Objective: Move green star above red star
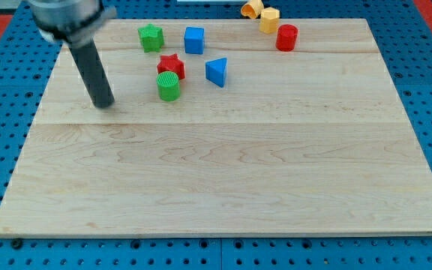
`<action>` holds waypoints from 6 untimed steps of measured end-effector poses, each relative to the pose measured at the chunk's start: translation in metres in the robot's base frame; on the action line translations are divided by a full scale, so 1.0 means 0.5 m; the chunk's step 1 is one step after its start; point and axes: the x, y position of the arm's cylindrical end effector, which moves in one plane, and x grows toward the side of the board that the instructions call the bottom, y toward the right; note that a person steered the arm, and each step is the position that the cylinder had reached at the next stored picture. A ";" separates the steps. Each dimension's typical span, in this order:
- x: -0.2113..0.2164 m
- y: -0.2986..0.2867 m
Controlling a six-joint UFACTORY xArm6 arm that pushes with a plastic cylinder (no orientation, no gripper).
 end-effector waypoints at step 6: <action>-0.145 0.381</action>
